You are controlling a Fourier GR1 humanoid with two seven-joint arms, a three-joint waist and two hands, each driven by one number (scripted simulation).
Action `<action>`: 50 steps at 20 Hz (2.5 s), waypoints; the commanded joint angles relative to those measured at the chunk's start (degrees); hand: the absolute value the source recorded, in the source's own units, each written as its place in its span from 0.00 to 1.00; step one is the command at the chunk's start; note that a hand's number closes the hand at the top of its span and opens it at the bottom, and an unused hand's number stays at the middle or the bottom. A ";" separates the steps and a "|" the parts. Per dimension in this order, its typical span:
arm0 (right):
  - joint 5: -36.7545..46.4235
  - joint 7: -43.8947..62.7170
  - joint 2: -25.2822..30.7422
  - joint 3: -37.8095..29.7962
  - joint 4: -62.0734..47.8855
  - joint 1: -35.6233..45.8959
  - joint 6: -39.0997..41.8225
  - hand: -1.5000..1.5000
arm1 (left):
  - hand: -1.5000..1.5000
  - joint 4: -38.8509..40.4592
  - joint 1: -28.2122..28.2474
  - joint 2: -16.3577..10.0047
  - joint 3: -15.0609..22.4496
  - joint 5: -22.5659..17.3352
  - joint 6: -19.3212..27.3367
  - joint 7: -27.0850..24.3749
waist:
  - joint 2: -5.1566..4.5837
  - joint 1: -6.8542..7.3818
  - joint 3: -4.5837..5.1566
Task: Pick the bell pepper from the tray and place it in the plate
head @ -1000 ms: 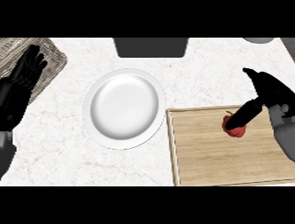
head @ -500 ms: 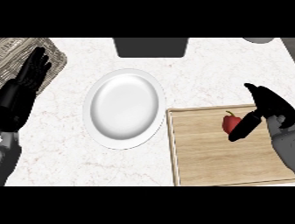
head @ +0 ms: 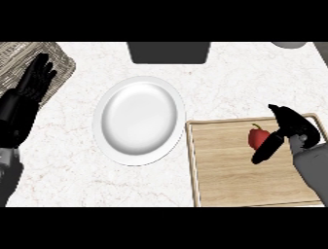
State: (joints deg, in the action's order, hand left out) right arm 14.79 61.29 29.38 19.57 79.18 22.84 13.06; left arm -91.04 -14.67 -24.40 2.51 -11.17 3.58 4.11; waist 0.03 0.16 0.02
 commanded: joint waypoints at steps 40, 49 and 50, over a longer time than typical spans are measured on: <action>78.34 9.35 -28.12 38.46 49.19 -24.68 -10.84 1.00 | 0.50 -0.36 -0.08 2.15 -4.06 2.70 -3.02 1.21 | 0.23 -0.44 0.09; 62.47 13.53 -29.15 28.65 34.30 -3.63 -13.26 1.00 | 0.50 0.36 -2.44 3.02 -3.34 3.08 -4.19 1.80 | -0.33 1.18 0.08; 61.31 13.30 -29.19 27.20 30.35 -0.67 -16.65 1.00 | 0.50 -0.54 -1.76 5.13 -1.23 4.97 -2.16 2.10 | -0.37 1.49 0.06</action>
State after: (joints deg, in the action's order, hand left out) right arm 80.78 64.70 3.07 48.45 117.09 13.22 -0.16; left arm -91.82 -15.95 -20.38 0.37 -6.98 1.12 6.23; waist -0.19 1.09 0.10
